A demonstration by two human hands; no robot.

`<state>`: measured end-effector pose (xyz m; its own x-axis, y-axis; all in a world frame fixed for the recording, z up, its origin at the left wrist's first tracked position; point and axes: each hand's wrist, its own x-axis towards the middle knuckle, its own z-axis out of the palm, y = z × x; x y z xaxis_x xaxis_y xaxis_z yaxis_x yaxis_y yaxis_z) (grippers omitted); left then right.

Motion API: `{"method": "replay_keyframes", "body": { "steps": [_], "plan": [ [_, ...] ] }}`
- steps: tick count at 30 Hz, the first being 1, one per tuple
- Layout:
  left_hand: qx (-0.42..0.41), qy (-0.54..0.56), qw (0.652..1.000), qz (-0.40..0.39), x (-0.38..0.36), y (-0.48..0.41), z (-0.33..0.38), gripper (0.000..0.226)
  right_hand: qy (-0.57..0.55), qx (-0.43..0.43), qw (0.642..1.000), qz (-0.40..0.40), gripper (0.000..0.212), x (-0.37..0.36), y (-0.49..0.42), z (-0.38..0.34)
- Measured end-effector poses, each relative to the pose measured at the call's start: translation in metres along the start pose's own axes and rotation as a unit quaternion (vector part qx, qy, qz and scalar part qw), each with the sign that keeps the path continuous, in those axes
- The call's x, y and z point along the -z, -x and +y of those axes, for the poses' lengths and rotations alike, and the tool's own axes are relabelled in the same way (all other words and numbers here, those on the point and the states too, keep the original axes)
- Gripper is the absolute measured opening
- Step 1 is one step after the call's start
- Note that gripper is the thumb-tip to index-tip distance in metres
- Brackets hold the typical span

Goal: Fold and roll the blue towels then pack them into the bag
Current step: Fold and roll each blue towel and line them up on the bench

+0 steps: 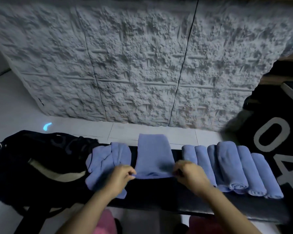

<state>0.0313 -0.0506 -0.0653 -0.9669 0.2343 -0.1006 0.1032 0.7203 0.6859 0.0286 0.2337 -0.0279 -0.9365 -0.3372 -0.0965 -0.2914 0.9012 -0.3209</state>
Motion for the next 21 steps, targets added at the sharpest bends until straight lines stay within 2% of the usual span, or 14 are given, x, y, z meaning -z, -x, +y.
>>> {"method": "replay_keyframes", "body": {
  "steps": [2,4,7,11,15,18,21],
  "plan": [
    [0.004,-0.072,0.994,-0.079,-0.023,0.000,-0.013,0.009,0.049,0.016,0.995,-0.084,0.014,-0.034,0.000,0.006],
    [0.023,-0.126,0.983,-0.130,-0.034,-0.003,-0.018,0.011,0.067,-0.005,0.988,-0.138,0.017,-0.051,-0.004,0.008],
    [0.074,-0.124,0.979,-0.143,-0.042,-0.007,-0.020,0.012,0.034,-0.047,0.981,-0.184,0.016,-0.058,-0.011,0.014],
    [0.137,-0.086,0.981,-0.104,-0.048,-0.009,-0.026,0.013,-0.067,-0.106,0.977,-0.173,0.003,-0.067,-0.012,0.017],
    [0.196,-0.039,0.974,-0.108,-0.047,-0.013,-0.031,0.016,-0.224,-0.214,0.933,-0.184,0.011,-0.068,-0.011,0.010],
    [0.173,-0.055,0.979,-0.089,-0.053,-0.014,-0.028,0.006,-0.205,-0.224,0.940,-0.158,0.007,-0.074,-0.008,0.009],
    [0.098,-0.124,0.986,-0.047,-0.059,-0.013,-0.026,0.010,-0.080,-0.181,0.974,-0.106,0.015,-0.082,-0.005,0.006]
  ]
}}
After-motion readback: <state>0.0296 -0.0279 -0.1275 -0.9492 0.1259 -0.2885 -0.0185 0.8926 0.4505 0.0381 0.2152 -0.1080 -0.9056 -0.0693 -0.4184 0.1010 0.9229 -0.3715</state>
